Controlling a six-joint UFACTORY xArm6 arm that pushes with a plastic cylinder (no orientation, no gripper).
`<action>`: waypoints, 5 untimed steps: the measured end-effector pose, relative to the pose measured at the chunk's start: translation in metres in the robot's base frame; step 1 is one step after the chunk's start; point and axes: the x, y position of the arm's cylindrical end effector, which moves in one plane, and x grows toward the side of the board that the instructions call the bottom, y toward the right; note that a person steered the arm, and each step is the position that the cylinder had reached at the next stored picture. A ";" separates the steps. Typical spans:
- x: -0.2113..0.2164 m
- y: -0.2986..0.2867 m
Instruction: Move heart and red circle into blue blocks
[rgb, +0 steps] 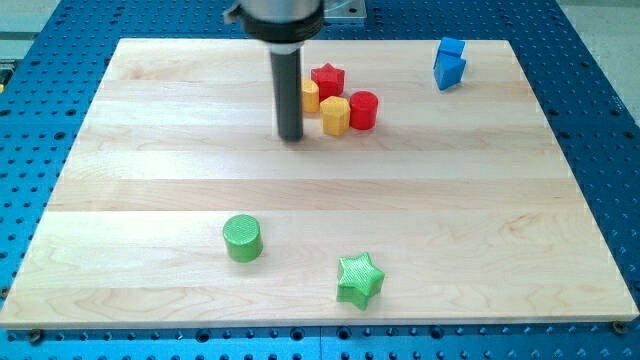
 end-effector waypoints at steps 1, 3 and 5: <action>-0.013 0.077; 0.035 0.105; -0.037 0.144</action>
